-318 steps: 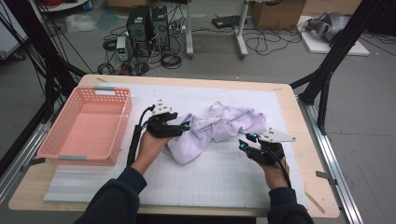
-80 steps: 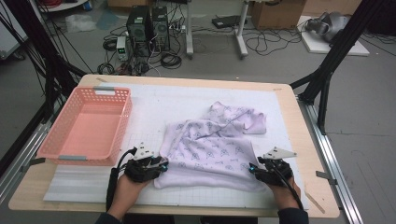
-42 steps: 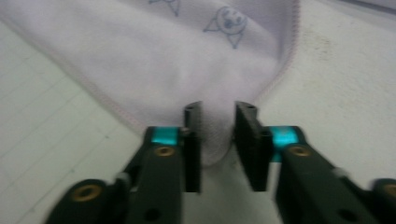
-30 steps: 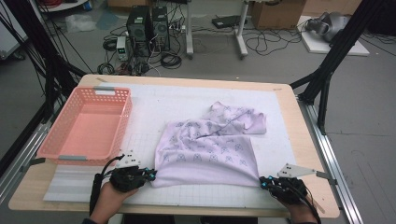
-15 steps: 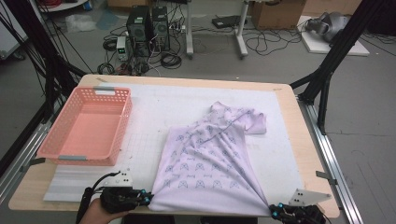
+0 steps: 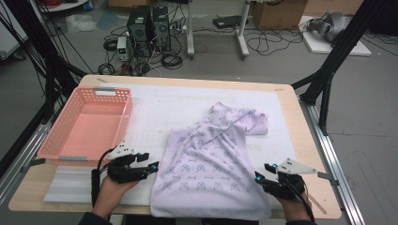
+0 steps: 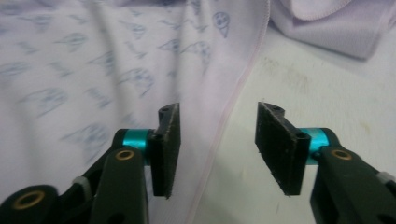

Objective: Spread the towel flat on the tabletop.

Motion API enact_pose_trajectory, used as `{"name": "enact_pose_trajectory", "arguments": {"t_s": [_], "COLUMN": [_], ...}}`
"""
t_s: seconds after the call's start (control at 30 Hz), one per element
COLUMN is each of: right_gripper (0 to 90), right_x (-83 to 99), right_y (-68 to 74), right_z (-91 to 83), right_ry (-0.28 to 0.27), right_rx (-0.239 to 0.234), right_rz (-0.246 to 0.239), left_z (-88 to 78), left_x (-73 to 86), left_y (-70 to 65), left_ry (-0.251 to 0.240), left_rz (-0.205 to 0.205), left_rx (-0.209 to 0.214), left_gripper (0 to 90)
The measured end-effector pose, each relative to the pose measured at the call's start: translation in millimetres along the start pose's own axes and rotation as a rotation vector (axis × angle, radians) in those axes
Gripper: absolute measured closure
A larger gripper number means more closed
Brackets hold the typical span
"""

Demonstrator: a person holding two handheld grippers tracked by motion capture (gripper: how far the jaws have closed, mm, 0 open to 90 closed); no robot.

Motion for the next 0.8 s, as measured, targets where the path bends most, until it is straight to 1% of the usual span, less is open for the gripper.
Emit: {"name": "enact_pose_trajectory", "arguments": {"t_s": [0.03,0.07,0.1,0.17,0.2,0.27,0.33,0.4,0.5,0.57,0.6,0.63,0.67,0.7,0.73,0.77,0.8], "right_gripper": [54.6,55.7,57.7,57.8,58.0,57.9,57.4,57.7,61.3,66.6,72.2,82.0,82.9,84.2,85.0,85.5,85.8], "right_x": [-3.7,-7.0,-10.7,-15.2,-17.5,-21.2,-22.9,-23.5,-25.9,-26.3,-26.9,-28.0,-28.9,-29.8,-30.3,-30.9,-31.0], "right_y": [-1.2,-2.5,-4.5,-7.5,-8.9,-11.1,-12.9,-14.7,-18.6,-20.7,-21.1,-21.6,-20.7,-20.0,-20.0,-20.4,-20.6], "right_z": [8.6,17.1,26.4,38.2,44.0,54.1,62.4,68.7,71.9,72.2,72.2,72.3,72.4,72.2,71.9,71.1,68.8], "right_ry": [0.009,0.017,0.029,0.037,0.041,0.047,0.056,0.081,0.084,0.084,0.090,0.099,0.110,0.113,0.119,0.125,0.142], "right_rx": [0.014,0.017,0.015,0.010,0.007,0.000,-0.002,-0.007,-0.036,-0.036,-0.046,-0.067,-0.078,-0.077,-0.081,-0.085,-0.091], "right_rz": [-0.006,-0.008,-0.007,0.003,0.009,0.013,0.012,0.022,0.037,0.050,0.055,0.047,0.039,0.022,0.013,0.010,0.008], "left_z": [5.3,11.4,14.7,23.8,27.5,34.0,39.3,45.2,54.8,62.1,66.6,71.6,77.0,83.3,89.8,95.8,100.7], "left_x": [-2.8,-6.2,-8.1,-13.5,-16.0,-20.2,-24.0,-28.4,-36.6,-42.5,-45.5,-48.4,-50.8,-53.0,-54.9,-56.0,-56.4], "left_y": [2.1,4.3,5.7,8.2,10.0,12.7,15.3,17.0,21.3,24.8,26.3,27.8,29.0,29.3,29.5,28.8,28.0], "left_ry": [0.007,0.007,0.009,0.013,0.018,0.002,-0.012,-0.019,-0.014,-0.017,-0.017,-0.014,-0.011,-0.004,0.008,0.018,0.028], "left_rz": [-0.002,-0.009,-0.011,-0.021,-0.019,-0.025,-0.034,-0.033,-0.022,-0.026,-0.026,-0.023,-0.021,-0.023,-0.012,0.002,0.018], "left_rx": [-0.014,-0.028,-0.028,-0.046,-0.049,-0.061,-0.056,-0.050,-0.057,-0.060,-0.066,-0.065,-0.062,-0.060,-0.056,-0.061,-0.061], "left_gripper": [41.4,41.0,41.1,41.2,41.1,41.0,40.3,40.5,40.7,40.9,41.2,41.4,41.8,42.3,42.2,42.2,42.4]}}
Point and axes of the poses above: each handheld gripper's, and its own axes: z roughly forward along the jaws, x roughly out of its underside, y roughly to its left, the point moved 1 cm from there along z, roughly forward along the jaws, and after that the axes turned 9 degrees about z, right-handed, at the moved point
